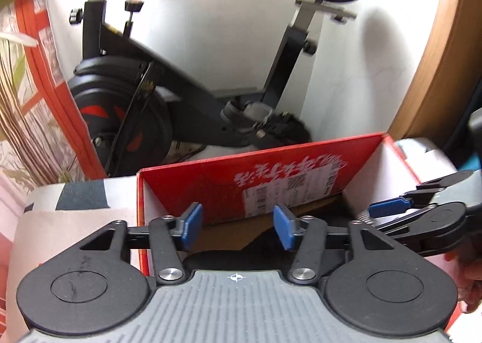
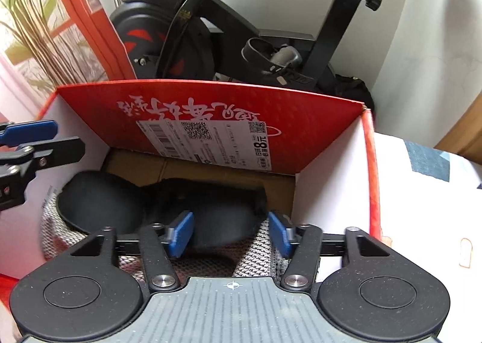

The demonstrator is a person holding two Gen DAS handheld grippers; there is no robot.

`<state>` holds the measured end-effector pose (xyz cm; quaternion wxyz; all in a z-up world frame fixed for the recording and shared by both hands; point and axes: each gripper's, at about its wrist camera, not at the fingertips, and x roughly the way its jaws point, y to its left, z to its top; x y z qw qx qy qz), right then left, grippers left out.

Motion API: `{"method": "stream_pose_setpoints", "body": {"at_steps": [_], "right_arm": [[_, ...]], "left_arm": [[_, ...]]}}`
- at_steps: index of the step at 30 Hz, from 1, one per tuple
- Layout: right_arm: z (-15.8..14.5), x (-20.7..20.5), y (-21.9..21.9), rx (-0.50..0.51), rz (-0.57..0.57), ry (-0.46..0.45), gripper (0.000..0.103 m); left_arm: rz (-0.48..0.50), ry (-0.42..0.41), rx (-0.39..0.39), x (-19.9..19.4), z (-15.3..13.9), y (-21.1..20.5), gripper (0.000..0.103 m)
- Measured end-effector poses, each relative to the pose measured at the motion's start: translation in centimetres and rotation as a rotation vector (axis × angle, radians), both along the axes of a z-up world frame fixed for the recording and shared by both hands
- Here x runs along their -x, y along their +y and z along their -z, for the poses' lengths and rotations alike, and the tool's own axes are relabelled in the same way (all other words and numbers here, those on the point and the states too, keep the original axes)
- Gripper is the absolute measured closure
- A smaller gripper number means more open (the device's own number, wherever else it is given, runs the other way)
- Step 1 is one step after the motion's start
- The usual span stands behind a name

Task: Organize soft objects
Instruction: 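Open the left tool to release the eye mask in the box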

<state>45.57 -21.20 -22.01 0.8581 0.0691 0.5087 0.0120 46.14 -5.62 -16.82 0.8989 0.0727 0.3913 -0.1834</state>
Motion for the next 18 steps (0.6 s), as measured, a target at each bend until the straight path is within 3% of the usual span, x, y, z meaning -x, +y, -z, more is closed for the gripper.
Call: {"method": "stream_pose_setpoints", "body": {"at_steps": [3,5,7,12,18], "right_arm": [[-1.4,1.4,-0.2,-0.021,-0.010,-0.046,0.035],[-2.4,2.5,-0.4,-0.035,-0.018,-0.084,0.027],[-3.5,4.0,-0.4,-0.044,-0.023,-0.121,0.020],[-5.7,8.3,-0.5,-0.071,-0.017,-0.229,0.001],[-7.4,13.9,-0.7,-0.083,0.013,-0.348,0.000]], "left_arm": [[0.029,-0.063,0.003,1.8,-1.5,0.0,0.036],[0.032,-0.102,-0.015,3.1,-2.4,0.1,0.015],[0.028,-0.137,-0.003,4.7,-3.3,0.6,0.007],[0.016,-0.201,0.009,8.7,-5.1,1.8,0.000],[-0.018,-0.230,0.019,13.4,-5.7,3.9,0.000]]}}
